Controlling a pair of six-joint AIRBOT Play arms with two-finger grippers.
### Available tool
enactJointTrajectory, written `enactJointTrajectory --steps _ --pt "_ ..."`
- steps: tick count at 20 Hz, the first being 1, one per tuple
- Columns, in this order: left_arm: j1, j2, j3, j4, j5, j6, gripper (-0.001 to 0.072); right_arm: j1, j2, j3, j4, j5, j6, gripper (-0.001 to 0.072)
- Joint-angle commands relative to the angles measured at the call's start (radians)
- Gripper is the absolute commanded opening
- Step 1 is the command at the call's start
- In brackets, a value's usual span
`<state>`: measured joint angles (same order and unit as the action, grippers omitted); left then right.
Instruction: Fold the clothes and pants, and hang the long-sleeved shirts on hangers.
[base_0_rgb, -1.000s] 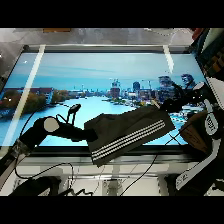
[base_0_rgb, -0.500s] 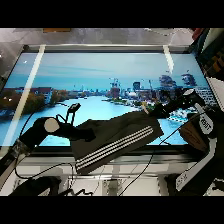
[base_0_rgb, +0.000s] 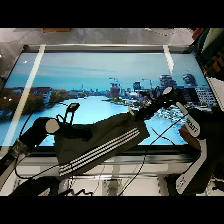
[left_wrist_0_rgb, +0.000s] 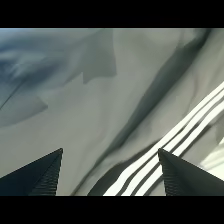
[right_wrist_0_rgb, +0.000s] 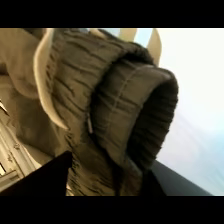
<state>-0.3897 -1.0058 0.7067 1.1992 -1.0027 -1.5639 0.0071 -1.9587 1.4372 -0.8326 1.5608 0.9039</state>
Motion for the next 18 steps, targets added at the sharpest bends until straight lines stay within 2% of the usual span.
enactJointTrajectory --steps 1,2,4,6,9,14,18 --pt "0.001 0.001 0.008 0.032 0.033 0.001 0.0692 0.082 0.006 0.003 0.027 0.018 -0.027 0.0296" --pt "0.001 0.001 0.021 0.032 0.052 0.001 0.0691 0.088 0.01 0.016 0.027 0.02 -0.027 0.0226" --pt "0.001 0.001 0.066 0.075 0.088 0.016 0.0691 0.09 0.021 0.08 0.025 0.043 -0.027 0.0036" --pt "0.001 0.002 0.132 0.148 0.099 0.063 0.0691 0.079 0.043 0.175 0.023 0.052 -0.026 0.0027" --pt "0.001 0.016 0.237 0.27 0.098 0.064 0.0691 0.053 0.091 0.351 -0.015 0.054 0.008 0.0026" --pt "0.001 0.088 0.321 0.422 0.127 0.064 0.0691 -0.055 0.177 0.617 -0.201 0.074 0.281 0.0027" --pt "0.001 0.15 0.321 0.436 0.147 0.064 0.0691 -0.213 0.323 0.64 -0.258 0.076 0.449 0.0026"
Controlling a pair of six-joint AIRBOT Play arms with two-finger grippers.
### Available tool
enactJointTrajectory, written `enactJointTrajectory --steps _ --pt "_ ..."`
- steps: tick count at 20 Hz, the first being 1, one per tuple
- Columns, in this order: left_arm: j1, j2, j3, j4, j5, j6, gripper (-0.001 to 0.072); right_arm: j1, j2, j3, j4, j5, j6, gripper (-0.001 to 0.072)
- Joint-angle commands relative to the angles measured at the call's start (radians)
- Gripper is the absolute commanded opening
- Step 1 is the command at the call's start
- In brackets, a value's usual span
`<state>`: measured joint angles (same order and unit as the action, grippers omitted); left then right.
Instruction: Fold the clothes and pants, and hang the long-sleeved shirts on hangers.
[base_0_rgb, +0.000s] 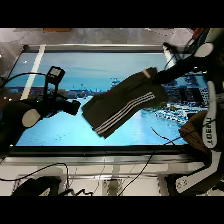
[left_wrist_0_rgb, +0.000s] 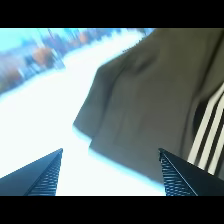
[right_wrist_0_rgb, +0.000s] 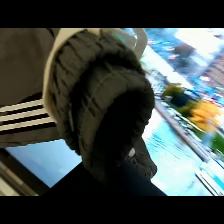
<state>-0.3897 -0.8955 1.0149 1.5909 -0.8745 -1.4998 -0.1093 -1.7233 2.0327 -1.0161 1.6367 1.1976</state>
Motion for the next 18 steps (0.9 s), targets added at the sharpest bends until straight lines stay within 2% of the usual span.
enactJointTrajectory --steps 1,9,14,18 --pt "0.001 0.05 0.013 0.053 0.019 0.0 0.0691 -0.14 0.125 0.045 -0.101 0.001 0.202 0.0027" --pt "0.001 0.067 0.013 0.06 0.019 0.0 0.0691 -0.542 0.386 0.045 -0.346 0.002 0.375 0.0026" --pt "0.001 0.067 0.013 0.06 0.019 0.0 0.0691 -0.811 0.484 0.044 -0.394 0.003 0.668 0.0026" --pt "0.001 0.067 0.013 0.06 0.021 0.0 0.0691 -0.94 0.541 0.044 -0.478 0.027 0.802 0.0025"
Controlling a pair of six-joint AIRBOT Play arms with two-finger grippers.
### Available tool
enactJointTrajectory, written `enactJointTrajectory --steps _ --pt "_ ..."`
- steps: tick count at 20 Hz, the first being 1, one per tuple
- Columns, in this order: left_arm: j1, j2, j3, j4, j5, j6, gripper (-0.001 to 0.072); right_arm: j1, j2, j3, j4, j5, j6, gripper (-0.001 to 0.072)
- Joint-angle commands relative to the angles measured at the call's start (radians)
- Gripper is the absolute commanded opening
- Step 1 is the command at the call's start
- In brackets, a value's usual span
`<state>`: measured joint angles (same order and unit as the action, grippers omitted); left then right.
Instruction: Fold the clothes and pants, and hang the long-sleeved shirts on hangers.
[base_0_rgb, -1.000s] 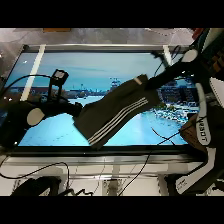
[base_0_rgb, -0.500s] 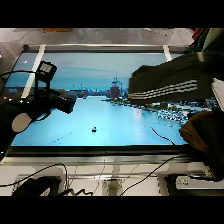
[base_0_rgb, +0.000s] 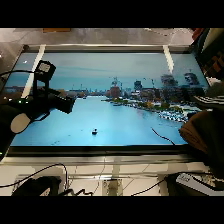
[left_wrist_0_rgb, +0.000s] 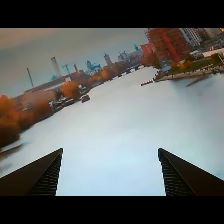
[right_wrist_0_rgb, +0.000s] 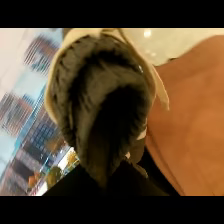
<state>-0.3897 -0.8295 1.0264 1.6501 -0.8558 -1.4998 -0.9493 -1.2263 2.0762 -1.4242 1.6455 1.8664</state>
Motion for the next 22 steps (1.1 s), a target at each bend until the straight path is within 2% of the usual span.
enactJointTrajectory --steps 1,5,7,11,18,22 --pt "0.001 0.001 0.001 0.001 0.01 0.0 0.0691 -0.109 0.057 0.0 -0.1 0.032 0.169 0.0025" --pt "0.001 0.001 0.001 0.0 0.038 0.0 0.0691 -0.11 0.113 0.0 -0.181 0.005 0.293 0.0025" --pt "0.001 0.001 0.001 0.0 0.04 0.0 0.0691 -0.109 0.132 0.0 -0.187 0.006 0.302 0.0024" --pt "0.001 0.0 0.001 0.0 0.061 0.0 0.0691 -0.109 0.177 0.0 -0.167 0.045 0.402 0.0024" --pt "0.001 0.0 0.001 0.0 0.061 0.0 0.0691 -0.109 0.275 0.0 -0.192 0.075 0.404 0.0024" --pt "0.001 0.0 0.001 0.0 0.064 0.0 0.0691 -0.109 0.298 0.0 -0.19 0.021 0.401 0.0028"
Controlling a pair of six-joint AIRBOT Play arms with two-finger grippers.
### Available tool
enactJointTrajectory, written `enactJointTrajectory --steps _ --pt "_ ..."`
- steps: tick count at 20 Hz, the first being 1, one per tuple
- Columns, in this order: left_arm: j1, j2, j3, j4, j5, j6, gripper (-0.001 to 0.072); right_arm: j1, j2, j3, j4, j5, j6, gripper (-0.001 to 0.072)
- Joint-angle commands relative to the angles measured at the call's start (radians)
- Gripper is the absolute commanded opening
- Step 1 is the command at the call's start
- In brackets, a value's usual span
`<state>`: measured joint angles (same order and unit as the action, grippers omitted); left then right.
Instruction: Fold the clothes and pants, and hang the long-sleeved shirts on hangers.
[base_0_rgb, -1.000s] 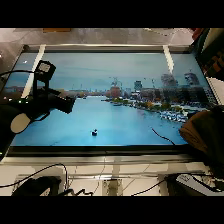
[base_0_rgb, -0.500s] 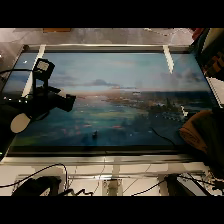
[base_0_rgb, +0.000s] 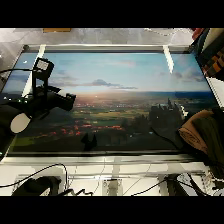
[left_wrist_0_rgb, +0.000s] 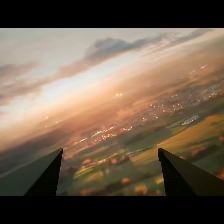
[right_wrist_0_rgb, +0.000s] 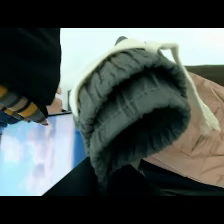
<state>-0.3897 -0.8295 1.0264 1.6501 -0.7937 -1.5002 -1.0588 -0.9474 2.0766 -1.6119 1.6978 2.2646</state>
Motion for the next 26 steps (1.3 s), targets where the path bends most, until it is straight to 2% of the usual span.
enactJointTrajectory --steps 1,2,4,5,9,11,12,13,16,18,19,23,26 --pt "0.001 0.0 0.001 0.0 0.002 0.0 0.0691 0.0 0.018 0.0 0.011 -0.031 0.003 0.0061" --pt "0.001 0.0 0.001 0.0 0.002 0.0 0.0691 0.0 0.017 0.0 0.026 -0.031 0.006 0.0182" --pt "0.001 -0.001 0.001 0.0 0.008 0.0 0.0691 0.0 0.015 -0.002 0.046 -0.033 0.04 0.0647" --pt "0.001 -0.002 0.0 0.0 0.015 0.0 0.0691 0.0 0.016 -0.007 0.047 -0.034 0.059 0.0686" --pt "0.001 -0.002 0.0 0.0 0.039 0.0 0.0691 0.0 0.007 -0.008 0.052 -0.054 0.08 0.0683" --pt "0.001 -0.002 0.0 0.0 0.043 0.0 0.0691 0.0 0.0 -0.031 0.096 -0.101 0.069 0.0672" --pt "0.001 -0.002 0.0 0.0 0.042 0.0 0.0691 0.0 -0.006 -0.054 0.148 -0.121 0.035 0.0615" --pt "0.001 -0.002 0.0 0.0 0.043 0.0 0.0691 0.0 -0.015 -0.076 0.217 -0.132 -0.015 0.0486" --pt "0.001 -0.001 0.0 0.0 0.042 0.0 0.0691 0.003 -0.073 -0.116 0.488 -0.132 -0.186 0.0023" --pt "0.001 -0.001 0.0 0.0 0.042 0.0 0.0691 0.061 -0.114 -0.118 0.625 -0.142 -0.344 0.0027" --pt "0.001 -0.001 0.0 0.0 0.042 0.0 0.0691 0.124 -0.12 -0.118 0.632 -0.156 -0.419 0.0026" --pt "0.001 -0.002 0.0 0.0 0.042 0.0 0.0691 0.467 -0.128 -0.118 0.552 -0.225 -0.555 0.0026" --pt "0.001 -0.001 0.0 0.0 0.042 0.0 0.0691 0.768 -0.167 -0.118 0.39 -0.221 -0.584 0.0026"
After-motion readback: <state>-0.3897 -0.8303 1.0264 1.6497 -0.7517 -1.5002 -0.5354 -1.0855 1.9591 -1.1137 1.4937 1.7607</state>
